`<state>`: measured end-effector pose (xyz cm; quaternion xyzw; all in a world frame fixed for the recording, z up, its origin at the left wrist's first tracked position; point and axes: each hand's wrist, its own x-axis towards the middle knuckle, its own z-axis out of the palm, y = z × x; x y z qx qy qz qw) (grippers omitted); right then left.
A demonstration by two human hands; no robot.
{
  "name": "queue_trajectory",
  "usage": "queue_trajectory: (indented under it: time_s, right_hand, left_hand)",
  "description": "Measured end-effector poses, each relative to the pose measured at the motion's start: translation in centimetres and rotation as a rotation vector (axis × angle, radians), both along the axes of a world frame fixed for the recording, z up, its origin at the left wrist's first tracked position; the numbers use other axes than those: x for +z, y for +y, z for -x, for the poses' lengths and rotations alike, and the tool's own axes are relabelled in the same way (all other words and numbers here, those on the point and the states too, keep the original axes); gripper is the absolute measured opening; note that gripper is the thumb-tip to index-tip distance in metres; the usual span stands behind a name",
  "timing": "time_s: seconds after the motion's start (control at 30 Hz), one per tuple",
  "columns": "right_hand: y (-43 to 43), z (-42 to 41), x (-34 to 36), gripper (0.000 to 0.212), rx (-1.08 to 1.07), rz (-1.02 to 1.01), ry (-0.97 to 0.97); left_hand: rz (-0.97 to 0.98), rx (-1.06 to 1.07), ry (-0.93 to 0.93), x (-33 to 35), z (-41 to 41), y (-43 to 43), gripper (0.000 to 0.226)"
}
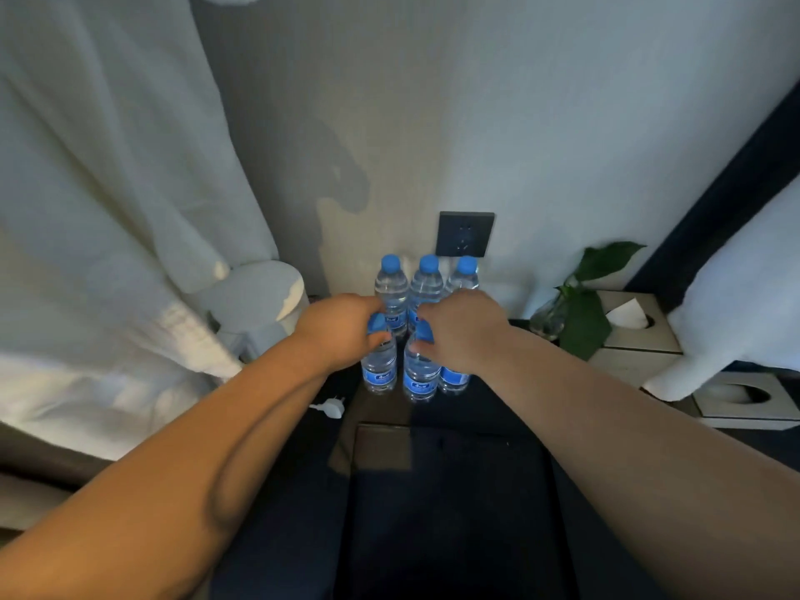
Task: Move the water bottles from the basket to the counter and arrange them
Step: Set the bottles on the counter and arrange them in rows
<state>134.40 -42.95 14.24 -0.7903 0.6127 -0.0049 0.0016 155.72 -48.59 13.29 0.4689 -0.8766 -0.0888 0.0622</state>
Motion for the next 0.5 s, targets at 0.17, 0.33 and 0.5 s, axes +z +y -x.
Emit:
queue_trajectory:
  time_s: [0.17,0.33,0.5]
  right_hand:
    - [0.2,-1.4,-0.4,0.022,-0.004,0.028,0.066]
    - [-0.3,-1.4,-0.1,0.019,-0.088,-0.004,0.029]
    - [-0.9,-1.5,0.4,0.017,-0.138,-0.054,0.022]
  left_hand:
    - [-0.042,0.010,-0.001,-0.2,0.3,0.3,0.031]
    - [-0.123,0.019,-0.005,0.5,0.8,-0.4,0.018]
    - [-0.089,0.029,-0.086,0.8,1.4,-1.3,0.022]
